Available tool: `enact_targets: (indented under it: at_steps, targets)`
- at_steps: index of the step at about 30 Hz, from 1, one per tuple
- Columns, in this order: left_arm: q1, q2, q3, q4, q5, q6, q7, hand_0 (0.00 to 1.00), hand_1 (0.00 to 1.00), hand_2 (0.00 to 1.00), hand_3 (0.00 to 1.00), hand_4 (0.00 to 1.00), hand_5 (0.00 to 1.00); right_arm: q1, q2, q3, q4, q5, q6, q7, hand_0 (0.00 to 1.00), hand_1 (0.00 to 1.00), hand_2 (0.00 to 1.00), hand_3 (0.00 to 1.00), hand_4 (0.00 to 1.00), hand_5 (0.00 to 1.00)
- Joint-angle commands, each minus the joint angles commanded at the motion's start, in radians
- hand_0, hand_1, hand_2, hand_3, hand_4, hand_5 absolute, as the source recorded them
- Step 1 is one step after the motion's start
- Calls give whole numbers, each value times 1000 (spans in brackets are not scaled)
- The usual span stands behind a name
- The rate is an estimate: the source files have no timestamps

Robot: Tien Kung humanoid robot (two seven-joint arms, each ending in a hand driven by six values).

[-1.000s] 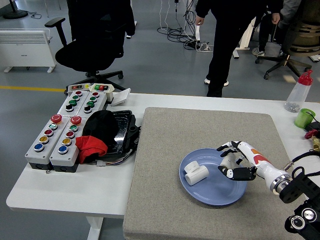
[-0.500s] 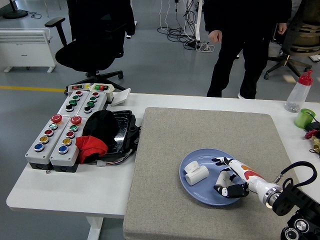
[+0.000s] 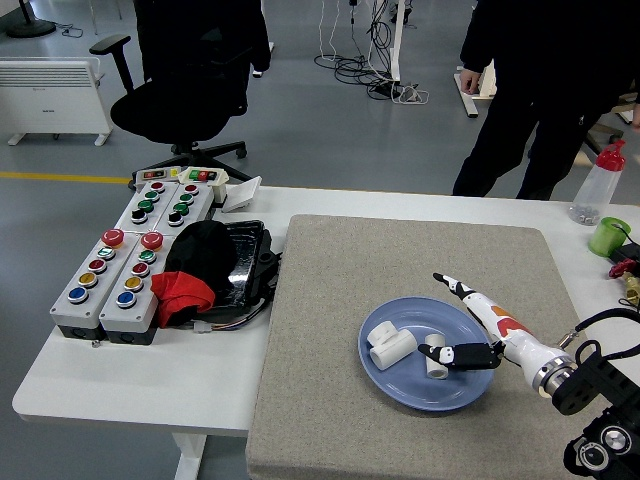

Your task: Pick pipe place plate twice

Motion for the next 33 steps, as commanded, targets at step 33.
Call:
enact_targets:
  at_steps: [33]
  targets:
    - [6,-2,-27,1,47,-8,5,664,635,657,603,461,998,-288,85,808,-137,1161,-52,160,918,866,941,888,648,701]
